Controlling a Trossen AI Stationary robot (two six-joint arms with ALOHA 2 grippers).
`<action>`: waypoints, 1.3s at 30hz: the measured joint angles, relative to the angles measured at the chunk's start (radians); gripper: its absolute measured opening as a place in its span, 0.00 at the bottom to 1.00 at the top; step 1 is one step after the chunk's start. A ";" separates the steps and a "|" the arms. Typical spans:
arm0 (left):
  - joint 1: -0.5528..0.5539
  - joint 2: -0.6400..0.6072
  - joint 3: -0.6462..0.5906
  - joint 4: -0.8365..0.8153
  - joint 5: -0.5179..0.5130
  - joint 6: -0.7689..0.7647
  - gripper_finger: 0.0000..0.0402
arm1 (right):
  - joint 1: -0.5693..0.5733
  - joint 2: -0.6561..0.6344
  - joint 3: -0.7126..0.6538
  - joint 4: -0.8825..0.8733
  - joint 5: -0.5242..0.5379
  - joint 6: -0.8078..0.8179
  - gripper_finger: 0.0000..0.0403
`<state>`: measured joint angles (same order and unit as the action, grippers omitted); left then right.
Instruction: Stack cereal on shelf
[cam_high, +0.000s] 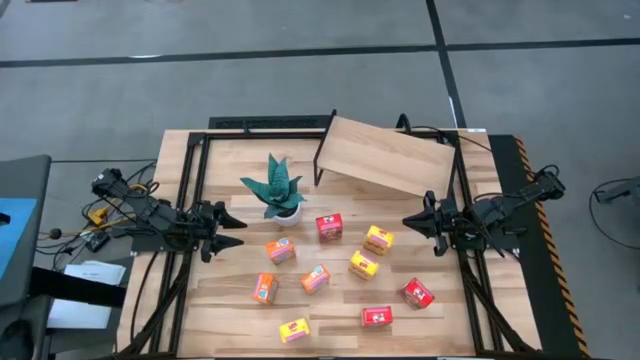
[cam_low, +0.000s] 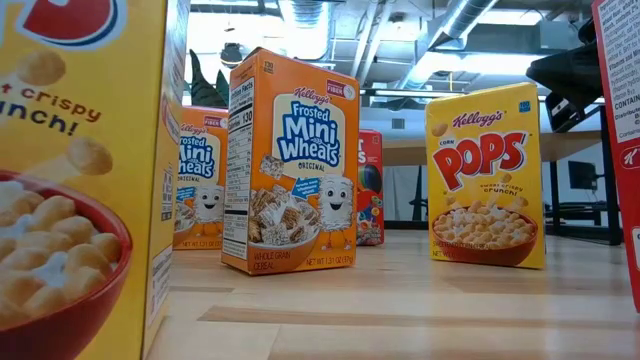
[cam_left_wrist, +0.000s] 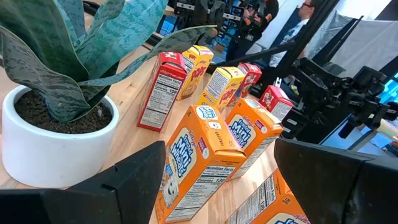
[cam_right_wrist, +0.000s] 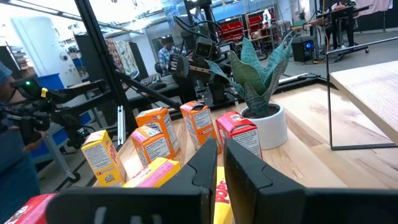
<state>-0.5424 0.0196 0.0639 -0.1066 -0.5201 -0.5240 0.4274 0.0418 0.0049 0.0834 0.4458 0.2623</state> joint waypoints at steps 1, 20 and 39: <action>0.000 0.000 0.000 0.000 0.000 0.000 0.73 | 0.000 0.000 0.000 0.000 0.000 0.000 0.14; 0.001 0.000 -0.002 0.011 -0.287 -0.380 0.73 | -0.005 0.000 0.000 0.003 0.031 -0.077 0.14; 0.001 0.000 -0.002 0.011 -0.523 -0.519 0.73 | -0.005 0.000 0.000 0.020 0.031 0.203 0.14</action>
<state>-0.5415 0.0193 0.0620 -0.0956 -1.0433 -1.0426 0.4227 0.0420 0.0048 0.1033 0.4767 0.4656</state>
